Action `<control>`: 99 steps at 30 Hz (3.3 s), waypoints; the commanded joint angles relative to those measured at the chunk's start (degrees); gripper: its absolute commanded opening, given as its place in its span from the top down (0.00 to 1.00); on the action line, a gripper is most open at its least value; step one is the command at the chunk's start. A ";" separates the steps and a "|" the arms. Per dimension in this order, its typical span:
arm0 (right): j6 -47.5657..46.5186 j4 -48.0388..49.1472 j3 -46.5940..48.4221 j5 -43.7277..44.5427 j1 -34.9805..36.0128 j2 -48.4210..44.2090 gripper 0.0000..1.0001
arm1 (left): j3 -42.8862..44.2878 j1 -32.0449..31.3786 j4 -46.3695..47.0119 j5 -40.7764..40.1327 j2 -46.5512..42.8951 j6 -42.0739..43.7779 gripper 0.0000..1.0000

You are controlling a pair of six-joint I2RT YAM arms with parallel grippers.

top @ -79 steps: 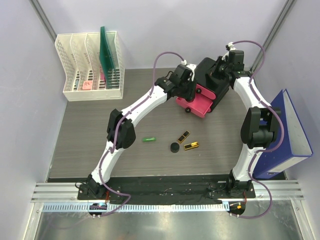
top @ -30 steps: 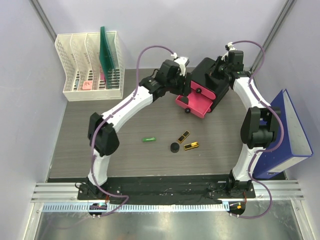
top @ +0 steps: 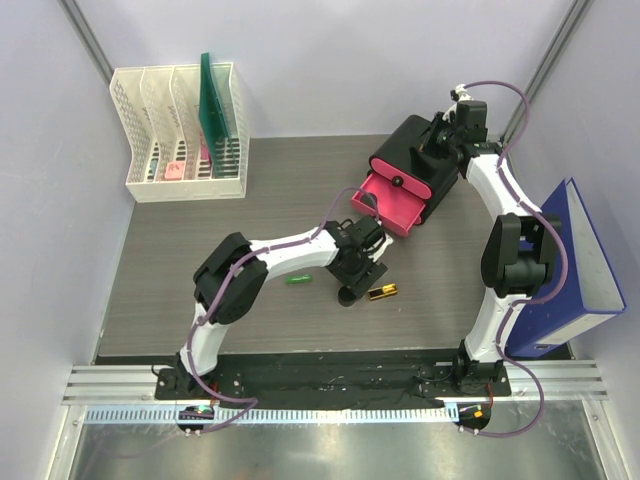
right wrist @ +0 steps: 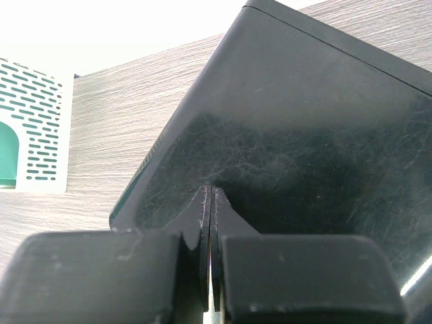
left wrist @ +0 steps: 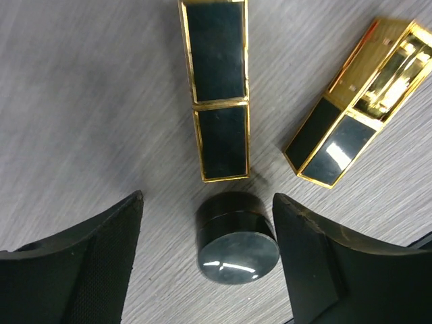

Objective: Organize the makeup

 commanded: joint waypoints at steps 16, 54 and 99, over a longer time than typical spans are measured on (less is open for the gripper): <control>-3.52 -17.95 -5.57 4.03 0.48 5.91 0.99 | -4.68 -1.16 -3.67 -1.60 -3.78 -1.51 0.25; -3.08 -17.69 -6.54 3.16 0.57 5.82 0.99 | 42.16 6.66 -0.34 1.29 11.42 -10.65 1.00; -2.73 -17.16 -7.33 2.28 1.01 6.53 0.99 | 50.08 8.07 10.22 6.31 14.87 -15.58 0.28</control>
